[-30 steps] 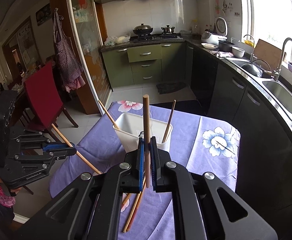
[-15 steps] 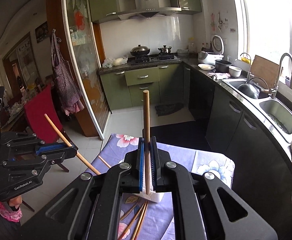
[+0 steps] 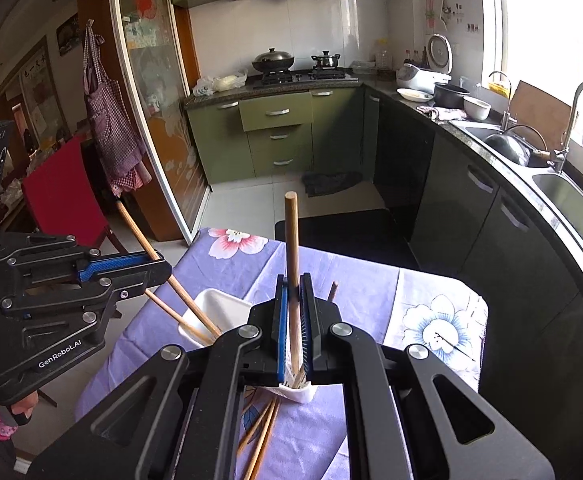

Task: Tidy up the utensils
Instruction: 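Lower both chopsticks into the holder and open both grippers, then grasp a wooden chopstick with the left gripper while the right gripper moves to the pile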

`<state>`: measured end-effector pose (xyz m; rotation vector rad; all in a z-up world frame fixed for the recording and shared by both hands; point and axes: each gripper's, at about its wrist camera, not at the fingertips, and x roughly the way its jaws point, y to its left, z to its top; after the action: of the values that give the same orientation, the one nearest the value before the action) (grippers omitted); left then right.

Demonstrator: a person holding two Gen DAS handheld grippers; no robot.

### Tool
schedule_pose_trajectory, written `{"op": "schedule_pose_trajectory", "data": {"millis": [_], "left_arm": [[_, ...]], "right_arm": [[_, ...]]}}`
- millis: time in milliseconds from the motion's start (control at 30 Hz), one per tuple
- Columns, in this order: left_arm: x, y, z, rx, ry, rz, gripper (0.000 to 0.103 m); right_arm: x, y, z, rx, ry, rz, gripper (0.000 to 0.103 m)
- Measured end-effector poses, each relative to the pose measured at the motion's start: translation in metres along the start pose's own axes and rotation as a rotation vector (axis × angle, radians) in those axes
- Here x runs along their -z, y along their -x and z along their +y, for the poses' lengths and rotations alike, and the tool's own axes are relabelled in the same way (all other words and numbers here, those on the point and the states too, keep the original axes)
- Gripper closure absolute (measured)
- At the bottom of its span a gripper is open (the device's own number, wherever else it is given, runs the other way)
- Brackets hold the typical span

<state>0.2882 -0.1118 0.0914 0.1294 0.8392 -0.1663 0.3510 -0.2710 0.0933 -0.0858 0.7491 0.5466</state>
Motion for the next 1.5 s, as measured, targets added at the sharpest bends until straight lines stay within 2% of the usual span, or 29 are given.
{"op": "schedule_pose_trajectory", "data": {"millis": [133, 200, 533, 667, 900, 1067, 1267, 1500], "left_arm": [[0.011, -0.007, 0.001, 0.008, 0.002, 0.027, 0.085], [0.015, -0.004, 0.002, 0.011, 0.006, 0.025, 0.084], [0.043, 0.052, -0.002, 0.032, 0.0, -0.049, 0.08], [0.071, 0.057, -0.006, 0.037, -0.006, -0.03, 0.075], [0.135, 0.0, -0.015, 0.084, 0.018, 0.135, 0.075], [0.165, -0.057, -0.02, 0.1, 0.054, 0.255, 0.075], [0.175, -0.104, -0.031, 0.076, 0.046, 0.334, 0.075], [0.178, -0.13, -0.035, 0.048, 0.045, 0.379, 0.076]], "right_arm": [[0.015, -0.016, 0.0, -0.004, 0.0, 0.029, 0.091], [0.021, -0.014, 0.003, 0.0, 0.002, 0.027, 0.091], [0.04, 0.054, 0.014, -0.006, 0.004, -0.067, 0.084], [0.075, 0.06, 0.017, -0.008, 0.006, -0.025, 0.081], [0.164, 0.001, 0.005, 0.006, -0.037, 0.152, 0.081], [0.201, -0.037, -0.013, 0.002, -0.093, 0.234, 0.081], [0.211, -0.056, -0.02, -0.012, -0.102, 0.269, 0.081], [0.211, -0.073, -0.021, -0.034, -0.118, 0.293, 0.081]]}}
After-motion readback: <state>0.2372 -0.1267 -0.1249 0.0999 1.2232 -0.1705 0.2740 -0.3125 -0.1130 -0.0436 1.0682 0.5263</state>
